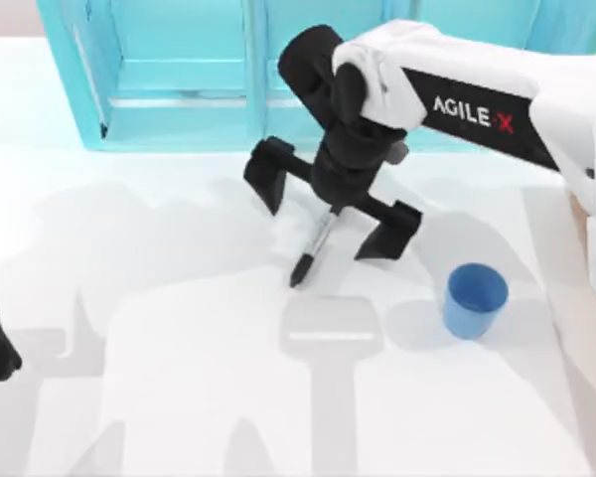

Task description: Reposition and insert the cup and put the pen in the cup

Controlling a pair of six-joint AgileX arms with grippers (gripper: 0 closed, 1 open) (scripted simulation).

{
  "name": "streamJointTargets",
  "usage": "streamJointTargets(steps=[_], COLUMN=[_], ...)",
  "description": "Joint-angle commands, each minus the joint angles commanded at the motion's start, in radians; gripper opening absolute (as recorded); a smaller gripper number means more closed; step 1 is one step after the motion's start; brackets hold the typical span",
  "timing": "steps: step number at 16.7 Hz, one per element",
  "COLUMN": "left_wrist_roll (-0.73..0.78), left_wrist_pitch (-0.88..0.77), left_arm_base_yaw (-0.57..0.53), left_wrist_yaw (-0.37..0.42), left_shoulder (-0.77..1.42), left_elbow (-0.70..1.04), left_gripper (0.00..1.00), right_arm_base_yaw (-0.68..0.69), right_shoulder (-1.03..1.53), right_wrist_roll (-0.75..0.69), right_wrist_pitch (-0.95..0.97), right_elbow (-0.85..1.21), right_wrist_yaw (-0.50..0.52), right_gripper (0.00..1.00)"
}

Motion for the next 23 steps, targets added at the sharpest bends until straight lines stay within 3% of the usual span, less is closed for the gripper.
streamJointTargets(steps=[4,17,23], left_wrist_roll=[0.000,0.000,0.000], left_wrist_pitch=[0.000,0.000,0.000], left_arm_base_yaw=[0.000,0.000,0.000], left_wrist_yaw=[0.000,0.000,0.000], left_shoulder=[0.000,0.000,0.000], left_elbow=[0.000,0.000,0.000], left_gripper=[1.00,1.00,1.00], right_arm_base_yaw=[0.001,0.001,0.001], right_shoulder=[0.006,0.006,0.006], right_wrist_roll=[0.001,0.001,0.001], right_wrist_pitch=[0.009,0.009,0.009], right_elbow=[-0.003,-0.003,-0.003], right_wrist_yaw=[0.000,0.000,0.000], right_gripper=[1.00,0.02,0.00])
